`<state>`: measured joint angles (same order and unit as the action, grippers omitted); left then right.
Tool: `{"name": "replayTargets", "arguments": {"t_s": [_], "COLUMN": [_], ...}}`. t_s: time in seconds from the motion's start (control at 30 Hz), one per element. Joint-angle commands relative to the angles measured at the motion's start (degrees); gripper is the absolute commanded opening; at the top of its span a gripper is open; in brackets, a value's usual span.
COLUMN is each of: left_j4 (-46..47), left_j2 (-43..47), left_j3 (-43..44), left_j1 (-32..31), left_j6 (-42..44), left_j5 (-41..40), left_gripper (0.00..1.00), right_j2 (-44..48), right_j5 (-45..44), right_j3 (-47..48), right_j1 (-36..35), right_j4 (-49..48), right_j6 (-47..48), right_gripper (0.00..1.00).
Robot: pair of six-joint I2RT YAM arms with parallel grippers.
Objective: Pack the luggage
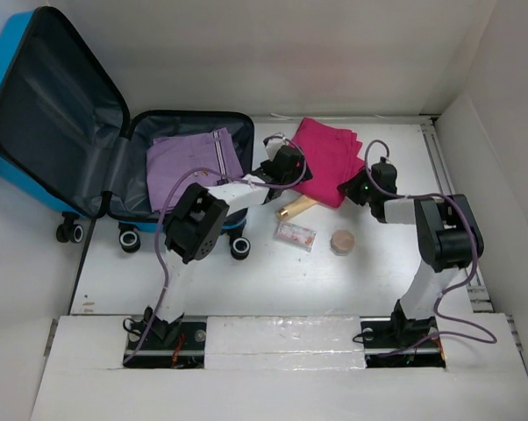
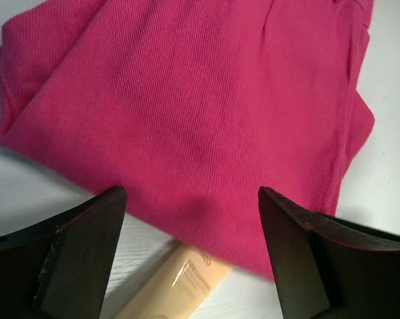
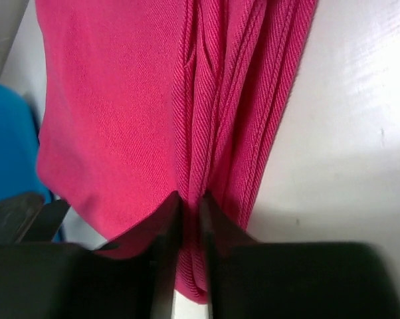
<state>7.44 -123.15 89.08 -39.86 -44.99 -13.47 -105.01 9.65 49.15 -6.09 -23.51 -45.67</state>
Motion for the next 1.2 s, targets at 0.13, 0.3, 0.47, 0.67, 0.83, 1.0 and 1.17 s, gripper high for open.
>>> {"name": "replayTargets", "arguments": {"t_s": [0.13,0.3,0.47,0.67,0.83,1.0,1.17], "left_j4": [-2.9,-4.4,-8.2,-8.9,3.8,-3.4,-7.2], "left_j2": [-4.3,-9.6,-15.5,-6.6,7.6,2.1,-4.2], "left_j3": [5.8,11.5,26.2,25.2,0.7,2.8,9.2], "left_j1": [0.6,1.3,2.6,3.1,3.1,2.6,0.8], "left_j6": [-3.8,-4.3,-1.1,3.3,1.6,-1.8,-5.9], "left_j5": [2.3,2.8,5.6,5.4,3.8,4.5,5.7], "left_gripper": [0.69,0.68,0.69,0.77,0.77,0.73,0.72], "right_j2": [8.3,13.1,19.3,27.0,32.2,37.2,41.5], "right_j5": [3.6,3.0,-0.3,-4.0,-4.7,-5.3,-5.3], "right_j3": [-4.8,-7.1,-10.5,-11.7,-13.8,-15.0,-15.5], "right_j1": [-1.0,-1.6,-2.8,-2.8,-2.8,-3.3,-4.4], "right_j4": [-7.3,-4.9,-2.0,2.8,3.7,5.1,6.8], "right_j6": [-1.5,1.7,4.4,8.8,10.8,12.6,13.8], "right_gripper": [0.41,0.51,0.57,0.59,0.59,0.59,0.59]}}
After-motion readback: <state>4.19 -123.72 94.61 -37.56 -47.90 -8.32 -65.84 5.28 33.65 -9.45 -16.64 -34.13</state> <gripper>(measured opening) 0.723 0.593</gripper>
